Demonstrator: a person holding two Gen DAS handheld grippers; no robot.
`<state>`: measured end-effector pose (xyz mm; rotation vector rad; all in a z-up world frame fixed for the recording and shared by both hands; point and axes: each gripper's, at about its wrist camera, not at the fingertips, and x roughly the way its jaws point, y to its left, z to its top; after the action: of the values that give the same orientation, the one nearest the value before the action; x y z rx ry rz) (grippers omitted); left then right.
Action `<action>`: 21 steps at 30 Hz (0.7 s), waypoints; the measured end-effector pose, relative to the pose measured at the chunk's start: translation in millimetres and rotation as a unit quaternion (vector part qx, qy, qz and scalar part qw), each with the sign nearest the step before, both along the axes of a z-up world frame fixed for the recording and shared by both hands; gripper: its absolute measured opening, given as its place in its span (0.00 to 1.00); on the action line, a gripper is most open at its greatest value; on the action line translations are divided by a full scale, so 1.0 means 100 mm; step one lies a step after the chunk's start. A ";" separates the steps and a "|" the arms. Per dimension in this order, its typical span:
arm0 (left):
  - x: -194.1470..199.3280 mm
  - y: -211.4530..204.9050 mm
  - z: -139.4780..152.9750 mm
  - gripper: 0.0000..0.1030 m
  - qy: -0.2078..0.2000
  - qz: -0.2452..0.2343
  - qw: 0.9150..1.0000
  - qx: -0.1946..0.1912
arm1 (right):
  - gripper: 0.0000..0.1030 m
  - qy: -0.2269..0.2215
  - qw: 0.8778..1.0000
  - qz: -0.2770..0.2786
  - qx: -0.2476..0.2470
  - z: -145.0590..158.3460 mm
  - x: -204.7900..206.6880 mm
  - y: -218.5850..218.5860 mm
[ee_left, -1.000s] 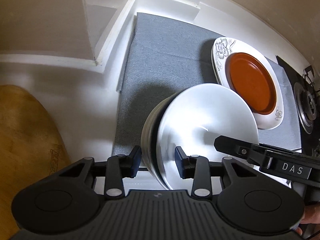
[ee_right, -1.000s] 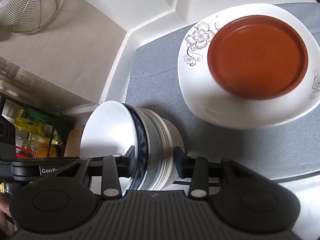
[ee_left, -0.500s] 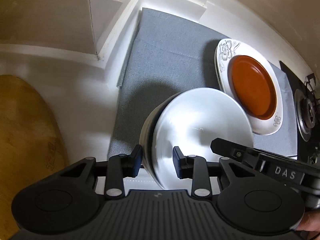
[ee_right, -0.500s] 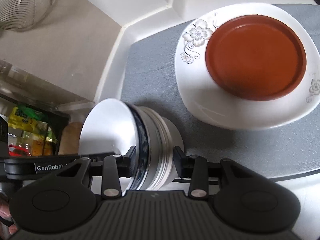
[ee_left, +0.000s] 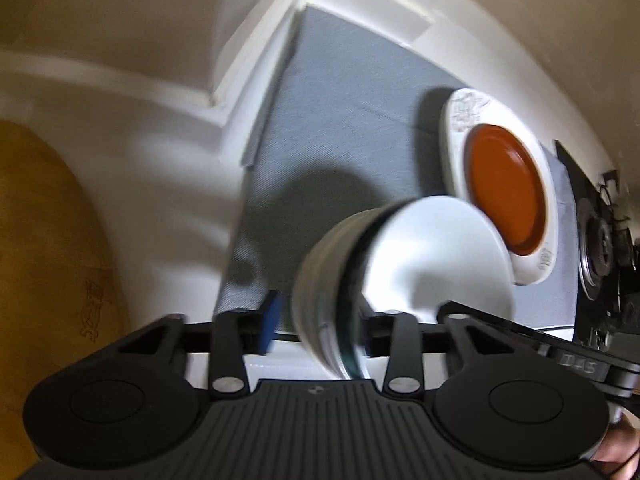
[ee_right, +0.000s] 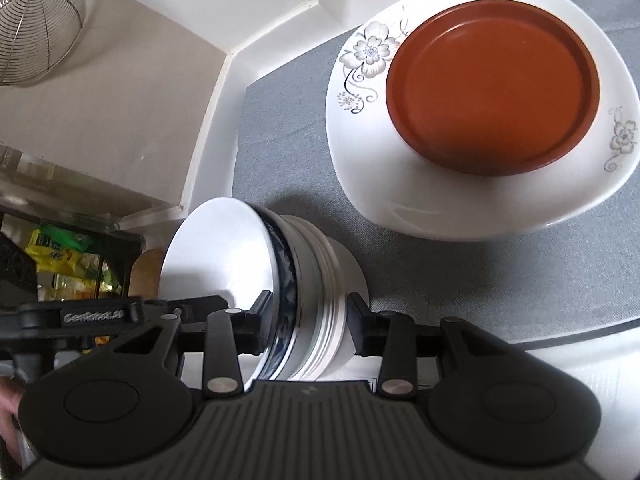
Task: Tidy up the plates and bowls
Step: 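Lower the bowl stack onto the orange plate with both grippers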
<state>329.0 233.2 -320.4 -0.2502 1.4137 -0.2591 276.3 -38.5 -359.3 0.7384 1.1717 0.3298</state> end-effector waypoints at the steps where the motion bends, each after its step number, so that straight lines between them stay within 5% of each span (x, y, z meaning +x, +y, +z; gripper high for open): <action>1: 0.01 0.01 -0.05 0.60 0.009 0.003 1.000 -0.005 | 0.58 0.009 1.000 -0.008 -0.003 -0.02 0.00 -0.02; 3: 0.01 0.03 -0.15 0.64 0.022 0.004 0.999 -0.029 | 0.72 0.012 1.000 -0.021 -0.014 -0.06 -0.02 -0.05; 5: 0.00 0.02 -0.22 0.58 0.033 0.006 0.998 -0.061 | 0.72 0.023 0.999 -0.023 0.017 -0.17 -0.02 -0.06; 7: -0.02 -0.03 -0.20 0.56 0.030 -0.002 0.998 -0.062 | 0.61 0.034 0.997 -0.034 0.059 -0.27 -0.03 -0.07; 11: -0.11 -0.18 0.04 0.45 -0.015 -0.065 0.998 -0.020 | 0.50 0.022 0.999 -0.027 0.019 -0.13 -0.07 0.02; 21: -0.13 -0.19 0.25 0.42 -0.021 -0.055 0.998 -0.027 | 0.43 -0.007 0.999 -0.034 -0.010 0.15 -0.16 0.02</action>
<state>316.3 213.9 -295.6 -0.2094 1.3815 -0.3910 260.1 -36.6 -344.0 0.7555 1.1330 0.2654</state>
